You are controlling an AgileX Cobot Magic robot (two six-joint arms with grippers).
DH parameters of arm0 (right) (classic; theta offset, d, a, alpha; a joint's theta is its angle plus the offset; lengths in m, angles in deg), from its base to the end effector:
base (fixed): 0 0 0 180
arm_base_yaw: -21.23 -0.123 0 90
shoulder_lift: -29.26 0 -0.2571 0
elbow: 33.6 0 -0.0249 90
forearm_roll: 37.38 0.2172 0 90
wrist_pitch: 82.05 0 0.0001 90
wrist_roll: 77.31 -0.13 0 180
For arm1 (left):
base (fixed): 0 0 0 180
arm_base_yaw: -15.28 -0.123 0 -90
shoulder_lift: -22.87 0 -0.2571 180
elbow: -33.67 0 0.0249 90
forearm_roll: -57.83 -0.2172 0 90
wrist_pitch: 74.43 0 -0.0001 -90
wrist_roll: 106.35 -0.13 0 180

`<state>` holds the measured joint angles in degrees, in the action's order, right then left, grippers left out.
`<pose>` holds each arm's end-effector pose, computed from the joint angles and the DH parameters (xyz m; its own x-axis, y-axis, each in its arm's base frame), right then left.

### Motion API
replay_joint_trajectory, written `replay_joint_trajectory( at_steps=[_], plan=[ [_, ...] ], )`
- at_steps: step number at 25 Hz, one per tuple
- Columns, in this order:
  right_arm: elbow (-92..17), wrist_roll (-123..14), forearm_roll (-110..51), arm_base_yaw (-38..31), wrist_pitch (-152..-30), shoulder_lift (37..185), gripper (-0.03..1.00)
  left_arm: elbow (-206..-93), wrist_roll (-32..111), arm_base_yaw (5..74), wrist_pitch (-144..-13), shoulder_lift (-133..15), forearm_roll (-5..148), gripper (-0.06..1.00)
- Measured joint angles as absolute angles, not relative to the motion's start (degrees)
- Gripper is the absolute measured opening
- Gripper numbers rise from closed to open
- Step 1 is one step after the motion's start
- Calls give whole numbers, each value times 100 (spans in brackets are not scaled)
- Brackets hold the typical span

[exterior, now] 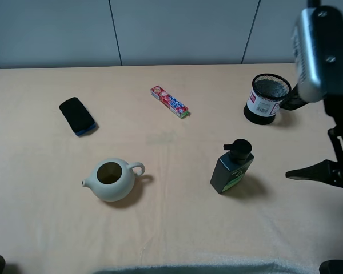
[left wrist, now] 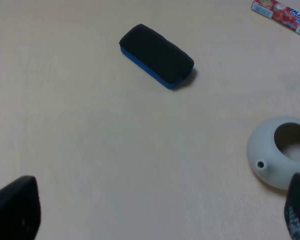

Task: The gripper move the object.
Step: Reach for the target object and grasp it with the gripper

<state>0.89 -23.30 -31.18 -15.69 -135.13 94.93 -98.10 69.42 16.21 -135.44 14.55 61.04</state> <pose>0.1298 0.1116 0.2279 0.0288 -0.9368 -0.3486 -0.9507 0.0821 -0.2990 0.0281 -0.0068 0.2406 -0.4587 0.0540 -0.8869 0.0811 0.9965 0.0187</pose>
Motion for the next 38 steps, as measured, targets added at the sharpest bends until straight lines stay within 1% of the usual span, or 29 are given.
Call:
replay_joint_trajectory(
  at_steps=[6,9,11,20,24,32,38],
  plan=[
    [89,-2308,-3805,-2576,-13301,10305,69,-9810,6942,1621,-13544,1455,6104,99],
    [89,-2263,-4000,-2847,-13136,10666,69,-9810,6942,1621,-13544,1455,6104,99],
    [74,-2156,-4030,-2891,-13020,10845,69,-9810,6942,1621,-13544,1455,6104,99],
    [-509,-1576,-4177,-2835,-12901,11528,69,-9810,6942,1621,-13544,1455,6104,99],
    [-561,-1178,-4138,-2588,-12877,11794,69,-9810,6942,1621,-13544,1455,6104,99],
    [-571,-113,-3511,-1946,-12802,12116,69,-9810,6942,1621,-13544,1455,6104,99],
    [-571,154,-3438,-1873,-12831,12488,69,-9810,6942,1621,-13544,1455,6104,99]
  ],
)
